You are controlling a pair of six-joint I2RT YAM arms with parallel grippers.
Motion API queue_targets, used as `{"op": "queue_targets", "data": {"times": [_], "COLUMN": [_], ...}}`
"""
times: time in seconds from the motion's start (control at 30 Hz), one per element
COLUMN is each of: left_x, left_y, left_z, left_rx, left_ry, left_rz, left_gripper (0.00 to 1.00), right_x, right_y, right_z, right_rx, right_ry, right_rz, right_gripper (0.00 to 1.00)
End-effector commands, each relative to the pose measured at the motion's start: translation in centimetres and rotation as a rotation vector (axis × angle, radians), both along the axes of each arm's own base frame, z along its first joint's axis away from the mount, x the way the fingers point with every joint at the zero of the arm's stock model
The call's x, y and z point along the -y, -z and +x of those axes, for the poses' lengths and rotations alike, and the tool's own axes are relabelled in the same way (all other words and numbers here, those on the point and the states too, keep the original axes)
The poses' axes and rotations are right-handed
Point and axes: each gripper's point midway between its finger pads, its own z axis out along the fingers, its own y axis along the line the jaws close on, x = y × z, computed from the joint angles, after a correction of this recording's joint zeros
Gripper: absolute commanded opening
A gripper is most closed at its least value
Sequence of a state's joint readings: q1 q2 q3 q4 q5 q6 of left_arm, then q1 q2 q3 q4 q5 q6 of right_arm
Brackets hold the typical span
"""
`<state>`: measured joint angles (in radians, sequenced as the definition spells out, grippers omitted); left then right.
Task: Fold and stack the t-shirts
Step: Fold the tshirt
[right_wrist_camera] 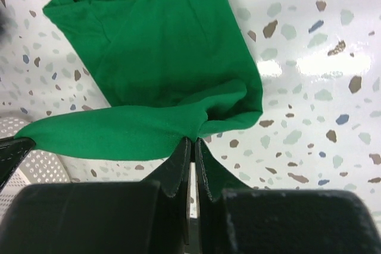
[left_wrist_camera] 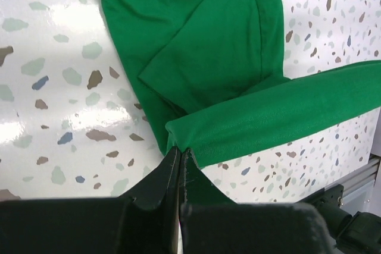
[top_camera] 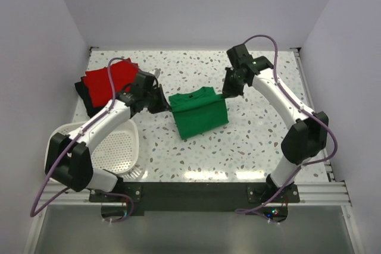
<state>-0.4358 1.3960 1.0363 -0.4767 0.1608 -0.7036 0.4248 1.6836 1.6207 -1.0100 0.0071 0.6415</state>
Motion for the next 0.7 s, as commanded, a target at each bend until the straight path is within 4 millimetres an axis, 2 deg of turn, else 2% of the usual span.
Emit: {"op": "queue_targets", "data": {"times": [0.0, 0.07, 0.1, 0.13, 0.17, 0.2, 0.27, 0.3, 0.37, 0.47, 0.67], "left_x": [-0.1, -0.2, -0.1, -0.1, -0.2, -0.2, -0.5, -0.4, -0.6, -0.8, -2.2], "left_y": [-1.3, -0.3, -0.5, 0.2, 0.3, 0.1, 0.9, 0.6, 1.5, 1.7, 2.6], "left_z": [2.7, 3.4, 3.9, 4.3, 4.7, 5.2, 6.0, 6.6, 7.3, 8.8, 10.2], "left_rx": [0.068, 0.045, 0.052, 0.035, 0.034, 0.041, 0.026, 0.035, 0.016, 0.017, -0.003], "left_ry": [0.023, 0.023, 0.025, 0.022, 0.017, 0.014, 0.004, 0.000, -0.009, -0.024, -0.089], "left_rz": [-0.008, 0.003, 0.005, 0.012, 0.016, 0.017, 0.028, 0.028, 0.040, 0.053, 0.089], "left_gripper": [0.00, 0.00, 0.00, 0.00, 0.00, 0.00, 0.00, 0.00, 0.00, 0.00, 0.00], "right_x": [0.4, 0.3, 0.1, 0.1, 0.1, 0.0, 0.1, 0.0, 0.2, 0.1, -0.1], "right_y": [-1.4, -0.5, -0.9, -0.8, 0.1, -0.3, 0.1, 0.6, 0.9, 1.8, 3.4], "right_z": [3.1, 4.0, 4.7, 5.0, 5.6, 6.2, 7.0, 7.6, 8.2, 9.3, 11.1], "right_rx": [0.075, 0.056, 0.070, 0.067, 0.049, 0.061, 0.058, 0.050, 0.042, 0.031, 0.007], "right_ry": [0.002, 0.000, -0.005, -0.005, -0.002, 0.000, 0.002, 0.002, 0.005, 0.001, -0.007], "right_rz": [-0.019, -0.030, -0.028, -0.029, -0.037, -0.032, -0.036, -0.037, -0.040, -0.045, -0.042], "right_gripper": [0.00, 0.00, 0.00, 0.00, 0.00, 0.00, 0.00, 0.00, 0.00, 0.00, 0.00]}}
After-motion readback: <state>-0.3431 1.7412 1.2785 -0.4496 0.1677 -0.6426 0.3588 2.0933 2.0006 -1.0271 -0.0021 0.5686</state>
